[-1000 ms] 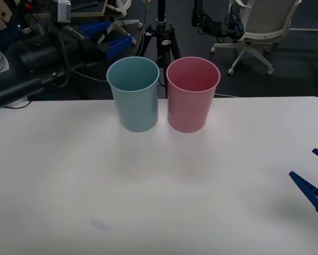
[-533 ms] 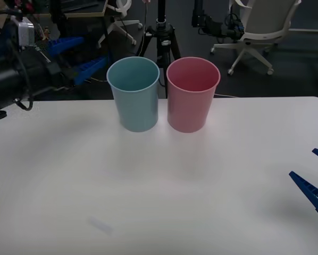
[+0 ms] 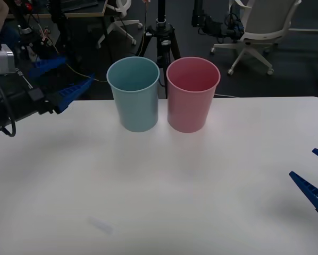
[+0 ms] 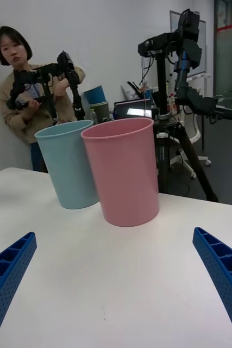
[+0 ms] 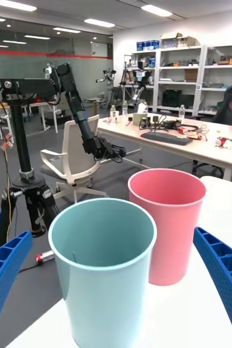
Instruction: Grasp the object on the table and drop it into the matching bin: aluminum can to the light blue bin, PET bottle to the pink bin.
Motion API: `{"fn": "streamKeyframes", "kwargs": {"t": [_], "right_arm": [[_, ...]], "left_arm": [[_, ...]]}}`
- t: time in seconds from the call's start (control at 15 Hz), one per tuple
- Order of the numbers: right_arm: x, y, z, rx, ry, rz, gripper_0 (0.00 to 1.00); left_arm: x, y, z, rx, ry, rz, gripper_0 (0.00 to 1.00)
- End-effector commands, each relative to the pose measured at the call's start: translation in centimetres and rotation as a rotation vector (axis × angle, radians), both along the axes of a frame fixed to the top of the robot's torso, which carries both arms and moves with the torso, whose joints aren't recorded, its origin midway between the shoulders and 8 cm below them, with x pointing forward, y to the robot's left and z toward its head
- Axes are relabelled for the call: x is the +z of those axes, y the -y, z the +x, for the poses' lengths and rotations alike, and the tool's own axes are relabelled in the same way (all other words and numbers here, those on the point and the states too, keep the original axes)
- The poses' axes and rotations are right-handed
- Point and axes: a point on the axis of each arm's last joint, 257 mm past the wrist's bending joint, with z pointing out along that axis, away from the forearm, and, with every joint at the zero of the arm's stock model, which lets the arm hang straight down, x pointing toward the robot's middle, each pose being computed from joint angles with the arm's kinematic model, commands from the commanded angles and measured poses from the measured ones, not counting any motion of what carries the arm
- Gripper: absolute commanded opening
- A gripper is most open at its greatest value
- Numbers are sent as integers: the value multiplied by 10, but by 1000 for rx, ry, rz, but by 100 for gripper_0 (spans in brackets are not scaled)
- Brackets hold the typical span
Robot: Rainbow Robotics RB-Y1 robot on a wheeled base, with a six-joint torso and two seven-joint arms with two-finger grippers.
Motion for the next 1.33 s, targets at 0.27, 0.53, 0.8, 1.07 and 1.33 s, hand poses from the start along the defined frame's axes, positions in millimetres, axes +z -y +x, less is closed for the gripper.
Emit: {"fn": "streamKeyframes", "kwargs": {"t": [0.27, 0.53, 0.8, 1.07, 1.33], "right_arm": [[0, 0, 0, 0, 0, 0, 100], [0, 0, 0, 0, 0, 0, 100], [0, 0, 0, 0, 0, 0, 100], [0, 0, 0, 0, 0, 0, 100], [0, 0, 0, 0, 0, 0, 100]], "left_arm": [[-34, -28, -34, 58, 54, 39, 100], [-58, -47, -57, 112, 54, 41, 100], [-76, -67, -83, 136, 27, 28, 100], [-87, -86, -102, 162, -3, 14, 100], [-93, -111, -122, 209, -22, -6, 100]]}}
